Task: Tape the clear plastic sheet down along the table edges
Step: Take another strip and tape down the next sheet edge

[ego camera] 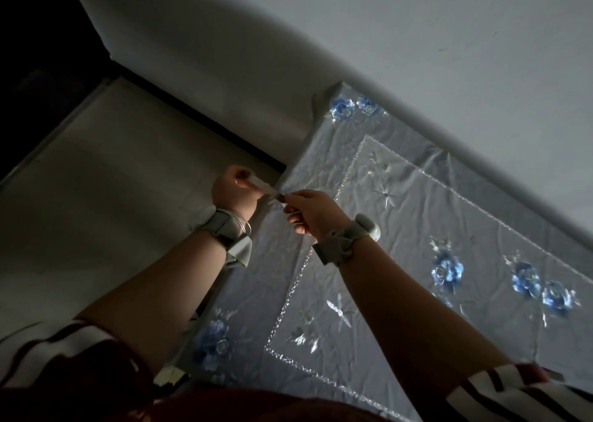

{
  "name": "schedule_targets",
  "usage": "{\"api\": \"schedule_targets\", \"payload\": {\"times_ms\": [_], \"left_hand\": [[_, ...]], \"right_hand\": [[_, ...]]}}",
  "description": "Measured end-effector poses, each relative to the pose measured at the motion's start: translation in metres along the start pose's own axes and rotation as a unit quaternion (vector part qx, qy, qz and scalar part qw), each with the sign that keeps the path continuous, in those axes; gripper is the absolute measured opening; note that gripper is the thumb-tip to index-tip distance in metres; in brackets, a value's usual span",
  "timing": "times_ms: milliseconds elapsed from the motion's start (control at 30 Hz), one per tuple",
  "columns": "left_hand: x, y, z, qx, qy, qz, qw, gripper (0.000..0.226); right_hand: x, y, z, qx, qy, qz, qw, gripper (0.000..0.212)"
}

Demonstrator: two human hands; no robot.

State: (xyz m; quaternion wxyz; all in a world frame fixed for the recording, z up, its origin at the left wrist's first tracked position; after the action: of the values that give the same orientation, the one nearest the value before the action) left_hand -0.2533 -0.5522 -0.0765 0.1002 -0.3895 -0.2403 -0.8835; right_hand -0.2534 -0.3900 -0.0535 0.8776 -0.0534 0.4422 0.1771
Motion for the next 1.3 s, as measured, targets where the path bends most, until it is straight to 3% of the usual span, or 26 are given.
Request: {"api": "schedule_targets", "payload": {"times_ms": [133, 333, 733, 900, 1067, 1133, 1200, 1300], "left_hand": [[-0.004, -0.004, -0.013, 0.028, 0.011, -0.051, 0.998, 0.026], [-0.013, -0.008, -0.021, 0.056, 0.031, -0.080, 0.995, 0.029], [-0.036, -0.032, -0.025, -0.036, 0.084, -0.114, 0.989, 0.016], [-0.033, -0.033, -0.023, -0.049, 0.058, -0.129, 0.989, 0.020], [-0.035, -0.031, -0.018, -0.094, 0.009, -0.118, 0.989, 0.024], [-0.032, -0.027, -0.011, -0.077, -0.022, -0.117, 0.990, 0.027], [-0.031, -0.022, -0.002, -0.057, -0.033, -0.078, 0.995, 0.033], [-0.042, -0.019, 0.003, -0.053, -0.016, -0.007, 0.998, 0.047]], "right_hand": [[-0.002, 0.002, -0.008, -0.004, 0.005, 0.089, 0.996, 0.021], [0.004, 0.004, -0.012, 0.023, 0.005, 0.100, 0.995, 0.030], [0.007, 0.015, -0.010, 0.081, 0.024, 0.169, 0.982, 0.033], [0.003, 0.015, -0.013, 0.086, 0.050, 0.246, 0.964, 0.033], [-0.009, 0.024, -0.014, 0.113, 0.097, 0.214, 0.965, 0.019], [-0.010, 0.041, -0.010, 0.168, 0.120, 0.183, 0.961, 0.017], [-0.009, 0.062, 0.000, 0.248, 0.146, 0.194, 0.938, 0.014], [-0.006, 0.078, 0.022, 0.320, 0.208, 0.346, 0.857, 0.026]]}}
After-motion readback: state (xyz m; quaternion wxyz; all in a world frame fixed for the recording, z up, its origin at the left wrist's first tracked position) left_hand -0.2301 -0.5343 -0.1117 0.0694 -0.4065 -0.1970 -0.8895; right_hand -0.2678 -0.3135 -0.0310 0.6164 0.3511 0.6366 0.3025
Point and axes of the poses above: each hand's wrist, its own z-axis away from the middle knuckle, its own y-axis out of the back of the hand, x = y × z, the point moved 9 cm from there along -z, towards the middle knuckle, and after that the axes turned 12 degrees about y, right-handed, at the moved point
